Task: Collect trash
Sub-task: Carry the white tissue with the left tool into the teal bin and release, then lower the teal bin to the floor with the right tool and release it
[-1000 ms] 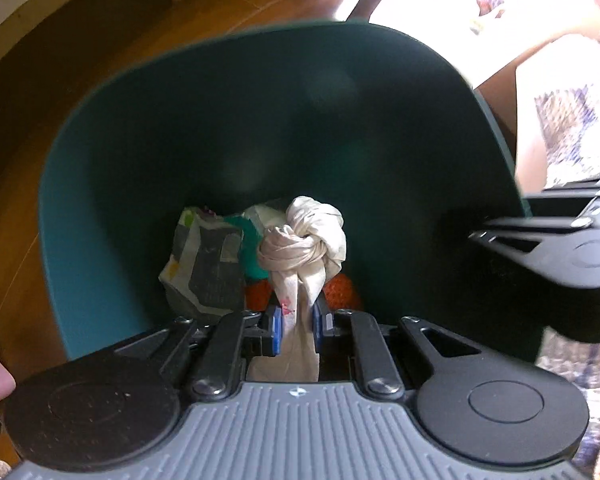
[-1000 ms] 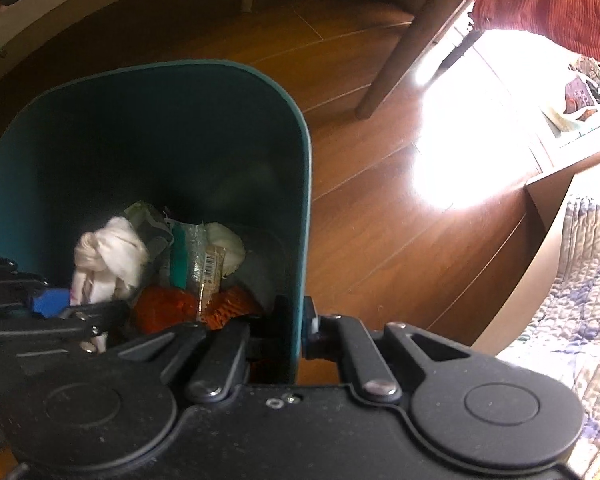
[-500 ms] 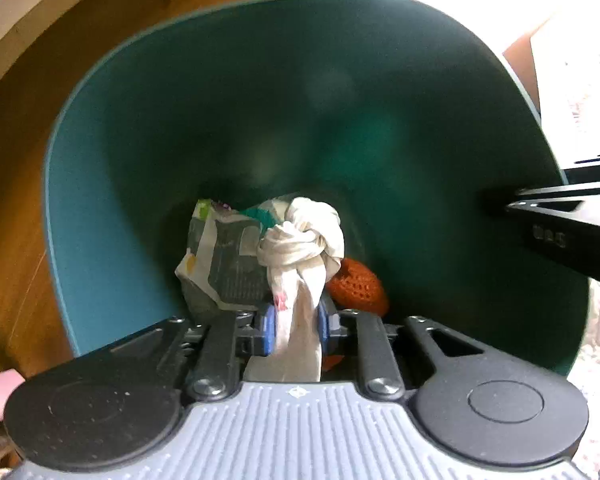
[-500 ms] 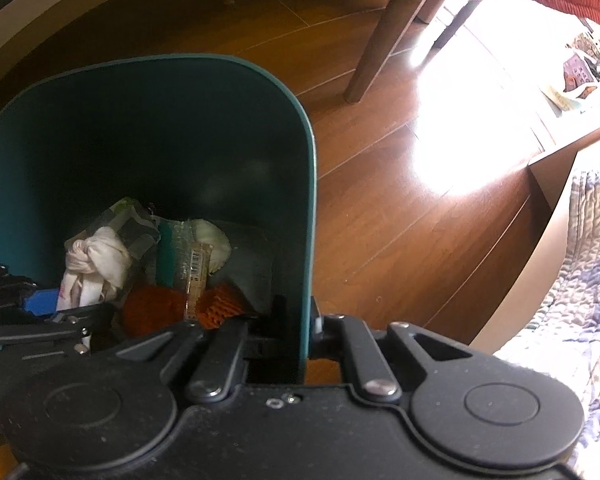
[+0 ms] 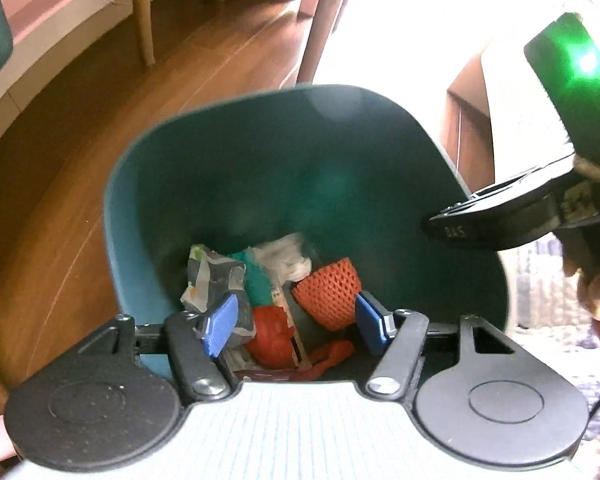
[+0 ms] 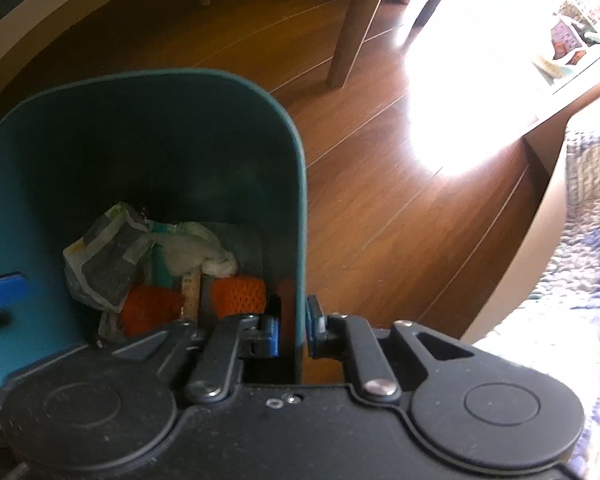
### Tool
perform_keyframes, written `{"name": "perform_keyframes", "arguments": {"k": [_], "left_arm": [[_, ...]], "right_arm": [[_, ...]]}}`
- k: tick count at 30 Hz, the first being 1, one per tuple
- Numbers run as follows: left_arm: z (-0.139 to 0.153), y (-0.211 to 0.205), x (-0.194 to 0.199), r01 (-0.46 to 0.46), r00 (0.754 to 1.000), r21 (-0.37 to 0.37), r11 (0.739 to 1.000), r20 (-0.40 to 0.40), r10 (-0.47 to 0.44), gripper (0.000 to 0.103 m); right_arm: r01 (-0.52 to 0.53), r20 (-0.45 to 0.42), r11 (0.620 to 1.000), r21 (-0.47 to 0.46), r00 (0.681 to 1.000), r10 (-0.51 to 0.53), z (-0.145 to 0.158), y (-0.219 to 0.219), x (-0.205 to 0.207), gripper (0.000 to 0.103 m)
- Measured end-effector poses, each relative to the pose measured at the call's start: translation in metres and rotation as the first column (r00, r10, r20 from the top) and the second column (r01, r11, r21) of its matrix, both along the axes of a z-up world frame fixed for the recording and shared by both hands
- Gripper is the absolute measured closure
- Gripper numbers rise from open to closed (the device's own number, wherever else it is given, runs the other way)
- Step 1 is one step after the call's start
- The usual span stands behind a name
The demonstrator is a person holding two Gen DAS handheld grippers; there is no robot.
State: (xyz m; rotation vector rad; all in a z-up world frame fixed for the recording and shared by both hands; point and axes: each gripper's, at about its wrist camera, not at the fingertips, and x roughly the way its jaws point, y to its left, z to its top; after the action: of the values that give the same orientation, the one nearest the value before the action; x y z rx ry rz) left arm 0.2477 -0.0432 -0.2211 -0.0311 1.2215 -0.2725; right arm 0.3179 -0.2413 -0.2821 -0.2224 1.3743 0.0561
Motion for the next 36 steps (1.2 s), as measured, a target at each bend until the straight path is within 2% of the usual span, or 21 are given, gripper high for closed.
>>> {"name": "perform_keyframes", "arguments": {"k": [11, 15, 21, 28, 30, 33, 36], "left_arm": [[0.054, 0.017, -0.02, -0.075, 0.992, 0.046, 0.996, 0.109, 0.07, 0.039], [0.071, 0.023, -0.035, -0.095, 0.987, 0.056, 0.994, 0.133, 0.087, 0.039], [0.108, 0.022, -0.068, -0.103, 0.976, 0.082, 0.991, 0.201, 0.085, 0.039], [0.144, 0.017, -0.097, -0.132, 0.959, 0.061, 0.989, 0.261, 0.112, 0.038], [0.156, 0.016, -0.106, -0.133, 0.954, 0.05, 0.99, 0.278, 0.115, 0.031], [0.173, 0.016, -0.122, -0.13, 0.945, 0.042, 0.991, 0.308, 0.111, 0.03], [0.183, 0.014, -0.138, -0.123, 0.94, 0.041, 0.992, 0.325, 0.104, 0.03]], "right_arm": [[0.03, 0.091, 0.997, 0.071, 0.995, -0.037, 0.053, 0.001, -0.045, 0.074], [0.033, 0.148, 0.993, 0.117, 0.988, -0.05, 0.089, 0.017, -0.072, 0.068], [0.049, 0.25, 0.976, 0.21, 0.963, -0.103, 0.145, 0.008, -0.112, 0.059], [0.056, 0.331, 0.956, 0.287, 0.931, -0.154, 0.179, 0.011, -0.161, 0.045], [0.051, 0.343, 0.952, 0.301, 0.926, -0.158, 0.185, 0.01, -0.174, 0.042], [0.046, 0.362, 0.946, 0.321, 0.917, -0.167, 0.205, 0.006, -0.196, 0.039], [0.035, 0.382, 0.942, 0.333, 0.909, -0.169, 0.228, 0.005, -0.217, 0.028]]}}
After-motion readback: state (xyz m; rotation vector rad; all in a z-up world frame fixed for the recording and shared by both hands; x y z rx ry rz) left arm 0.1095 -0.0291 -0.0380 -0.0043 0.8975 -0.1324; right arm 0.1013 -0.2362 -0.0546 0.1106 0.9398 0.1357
